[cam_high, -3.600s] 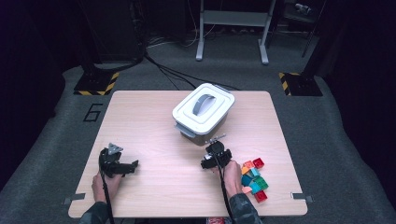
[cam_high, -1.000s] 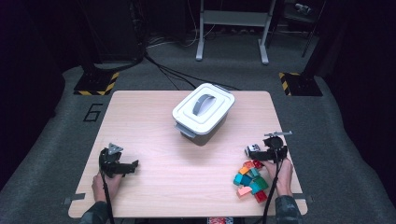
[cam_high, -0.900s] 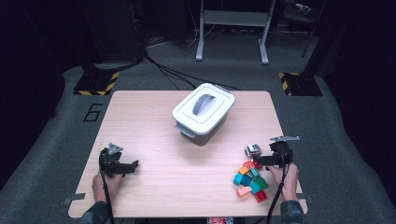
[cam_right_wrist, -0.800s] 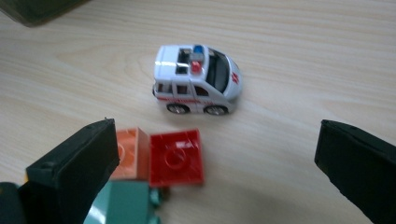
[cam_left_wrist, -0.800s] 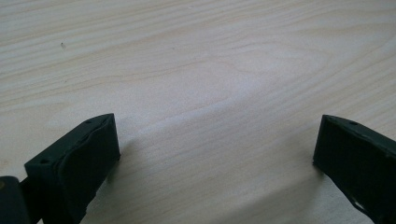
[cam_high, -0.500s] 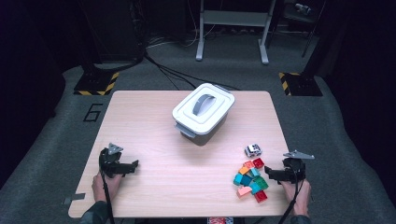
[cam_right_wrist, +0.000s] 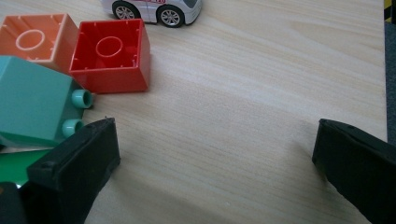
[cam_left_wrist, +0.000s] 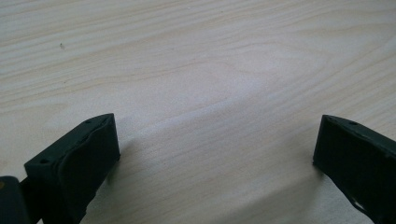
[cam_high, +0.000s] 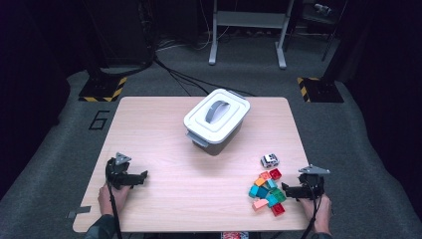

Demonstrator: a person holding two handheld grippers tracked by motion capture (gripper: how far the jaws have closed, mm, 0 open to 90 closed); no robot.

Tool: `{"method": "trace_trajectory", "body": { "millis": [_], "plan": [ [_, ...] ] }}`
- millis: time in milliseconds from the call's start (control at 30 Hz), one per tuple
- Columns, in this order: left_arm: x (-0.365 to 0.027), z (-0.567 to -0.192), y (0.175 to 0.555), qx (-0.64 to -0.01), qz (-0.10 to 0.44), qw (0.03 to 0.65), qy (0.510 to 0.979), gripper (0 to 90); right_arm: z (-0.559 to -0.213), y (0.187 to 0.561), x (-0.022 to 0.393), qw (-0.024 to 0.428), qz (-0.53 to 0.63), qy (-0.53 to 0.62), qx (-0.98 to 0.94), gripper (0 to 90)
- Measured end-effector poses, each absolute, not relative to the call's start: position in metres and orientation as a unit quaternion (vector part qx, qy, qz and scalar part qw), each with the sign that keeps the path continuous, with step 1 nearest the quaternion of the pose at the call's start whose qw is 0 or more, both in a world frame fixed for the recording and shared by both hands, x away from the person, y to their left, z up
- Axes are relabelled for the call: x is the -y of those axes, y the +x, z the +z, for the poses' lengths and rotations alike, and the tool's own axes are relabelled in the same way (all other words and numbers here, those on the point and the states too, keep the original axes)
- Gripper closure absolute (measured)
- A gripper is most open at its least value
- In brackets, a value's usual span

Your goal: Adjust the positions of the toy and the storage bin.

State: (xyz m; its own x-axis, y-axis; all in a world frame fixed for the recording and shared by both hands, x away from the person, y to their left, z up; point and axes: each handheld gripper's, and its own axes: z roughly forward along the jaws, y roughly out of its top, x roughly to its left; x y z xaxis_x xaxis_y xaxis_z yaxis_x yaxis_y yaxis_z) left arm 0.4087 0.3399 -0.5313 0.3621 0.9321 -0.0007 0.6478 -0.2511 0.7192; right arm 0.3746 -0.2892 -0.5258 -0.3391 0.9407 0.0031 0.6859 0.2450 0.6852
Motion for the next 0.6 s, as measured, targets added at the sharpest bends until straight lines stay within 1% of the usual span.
{"method": "trace_trajectory", "body": {
  "millis": [267,400,467,533,600],
  "plan": [
    [-0.339,-0.532,0.409,-0.523,0.220,0.325,0.757,0.1,-0.529,0.365,0.294,0.223,0.328,0.521,-0.755,6.4],
    [-0.340,-0.530,0.410,-0.509,0.214,0.320,0.770,0.1,-0.529,0.365,0.294,0.224,0.332,0.516,-0.757,8.5],
    [-0.340,-0.528,0.411,-0.511,0.208,0.313,0.773,1.6,-0.529,0.364,0.293,0.224,0.333,0.514,-0.758,8.8],
    [-0.337,-0.525,0.413,-0.514,0.199,0.321,0.770,2.5,-0.529,0.364,0.293,0.223,0.333,0.517,-0.757,8.9],
    [-0.332,-0.511,0.417,-0.513,0.198,0.330,0.768,4.2,-0.529,0.364,0.292,0.224,0.333,0.517,-0.756,9.0]
  ]
}}
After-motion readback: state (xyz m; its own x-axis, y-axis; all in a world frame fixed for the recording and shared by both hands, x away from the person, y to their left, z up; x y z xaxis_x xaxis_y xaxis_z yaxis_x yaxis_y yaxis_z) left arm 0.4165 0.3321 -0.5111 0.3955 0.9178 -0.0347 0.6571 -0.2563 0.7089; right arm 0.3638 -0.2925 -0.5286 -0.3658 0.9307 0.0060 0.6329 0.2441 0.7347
